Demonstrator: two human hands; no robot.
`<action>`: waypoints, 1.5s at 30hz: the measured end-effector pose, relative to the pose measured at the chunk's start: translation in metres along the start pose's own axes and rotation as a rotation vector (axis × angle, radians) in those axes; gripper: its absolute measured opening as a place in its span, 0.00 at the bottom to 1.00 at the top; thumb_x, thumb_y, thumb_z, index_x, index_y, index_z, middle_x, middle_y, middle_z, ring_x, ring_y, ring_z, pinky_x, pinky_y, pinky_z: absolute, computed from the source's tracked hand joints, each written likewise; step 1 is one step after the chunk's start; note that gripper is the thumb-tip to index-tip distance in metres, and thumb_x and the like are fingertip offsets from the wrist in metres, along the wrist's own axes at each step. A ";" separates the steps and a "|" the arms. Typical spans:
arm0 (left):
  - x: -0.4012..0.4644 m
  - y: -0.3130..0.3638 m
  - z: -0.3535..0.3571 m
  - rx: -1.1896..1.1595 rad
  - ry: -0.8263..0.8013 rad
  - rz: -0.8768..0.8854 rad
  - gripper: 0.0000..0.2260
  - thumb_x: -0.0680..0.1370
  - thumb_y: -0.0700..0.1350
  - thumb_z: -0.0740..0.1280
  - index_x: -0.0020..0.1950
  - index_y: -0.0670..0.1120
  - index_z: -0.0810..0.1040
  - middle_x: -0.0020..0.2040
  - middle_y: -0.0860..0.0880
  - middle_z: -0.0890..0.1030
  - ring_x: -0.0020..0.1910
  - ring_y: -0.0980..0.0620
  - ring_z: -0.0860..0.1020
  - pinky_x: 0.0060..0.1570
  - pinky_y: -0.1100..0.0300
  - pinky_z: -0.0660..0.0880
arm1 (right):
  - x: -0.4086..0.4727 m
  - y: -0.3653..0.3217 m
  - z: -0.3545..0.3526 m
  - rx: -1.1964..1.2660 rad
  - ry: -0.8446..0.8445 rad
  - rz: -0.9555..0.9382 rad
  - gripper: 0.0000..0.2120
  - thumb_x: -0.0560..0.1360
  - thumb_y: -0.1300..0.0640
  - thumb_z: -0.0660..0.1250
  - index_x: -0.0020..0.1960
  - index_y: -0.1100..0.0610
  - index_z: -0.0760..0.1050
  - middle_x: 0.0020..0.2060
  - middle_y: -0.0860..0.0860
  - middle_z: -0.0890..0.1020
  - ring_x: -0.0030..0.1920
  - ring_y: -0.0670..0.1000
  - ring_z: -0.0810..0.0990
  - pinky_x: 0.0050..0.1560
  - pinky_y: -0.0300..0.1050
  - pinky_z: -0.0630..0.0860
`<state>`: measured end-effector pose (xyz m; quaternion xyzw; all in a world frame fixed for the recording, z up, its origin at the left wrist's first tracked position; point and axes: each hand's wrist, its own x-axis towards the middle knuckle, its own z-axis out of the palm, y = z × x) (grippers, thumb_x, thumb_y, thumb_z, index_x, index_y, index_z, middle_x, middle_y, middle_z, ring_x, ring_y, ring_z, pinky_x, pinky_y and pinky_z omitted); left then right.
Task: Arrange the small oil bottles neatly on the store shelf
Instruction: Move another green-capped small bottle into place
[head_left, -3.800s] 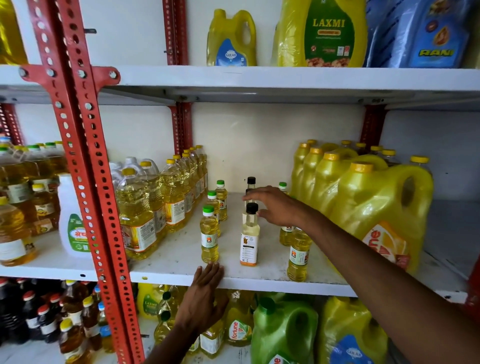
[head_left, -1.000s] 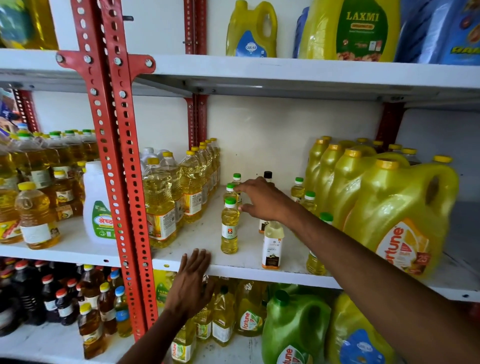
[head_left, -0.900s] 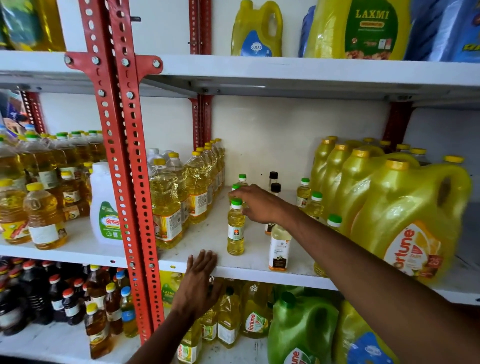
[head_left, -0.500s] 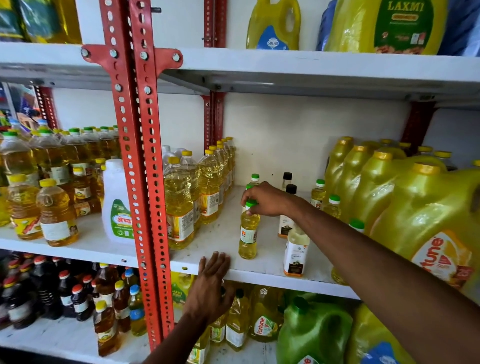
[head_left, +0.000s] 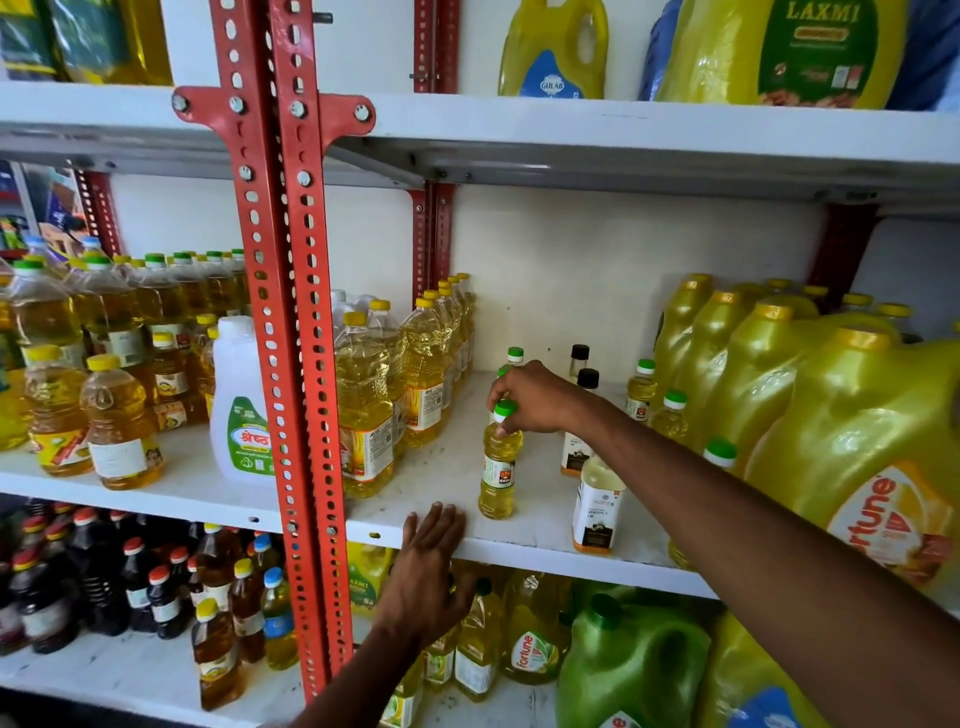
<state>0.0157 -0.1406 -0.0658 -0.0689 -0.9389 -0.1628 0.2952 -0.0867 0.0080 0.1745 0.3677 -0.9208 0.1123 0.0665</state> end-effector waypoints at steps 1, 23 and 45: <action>0.000 0.000 0.000 0.000 -0.003 -0.002 0.33 0.75 0.58 0.60 0.76 0.44 0.63 0.76 0.45 0.63 0.77 0.48 0.56 0.75 0.46 0.48 | -0.001 0.000 -0.001 0.009 0.001 0.005 0.20 0.65 0.56 0.78 0.56 0.58 0.81 0.55 0.57 0.81 0.55 0.56 0.78 0.49 0.43 0.73; 0.001 0.004 -0.007 -0.007 -0.018 -0.014 0.34 0.74 0.60 0.57 0.75 0.42 0.64 0.75 0.42 0.66 0.76 0.45 0.59 0.75 0.45 0.49 | -0.021 -0.018 -0.004 0.023 -0.016 0.020 0.17 0.65 0.56 0.78 0.52 0.59 0.84 0.51 0.57 0.84 0.50 0.55 0.81 0.44 0.42 0.71; 0.005 0.004 -0.012 -0.017 -0.096 -0.063 0.34 0.75 0.57 0.59 0.77 0.42 0.59 0.77 0.43 0.60 0.78 0.46 0.53 0.75 0.50 0.45 | -0.026 -0.019 0.000 -0.012 -0.036 0.069 0.30 0.64 0.50 0.79 0.62 0.57 0.75 0.61 0.59 0.77 0.60 0.58 0.76 0.50 0.42 0.70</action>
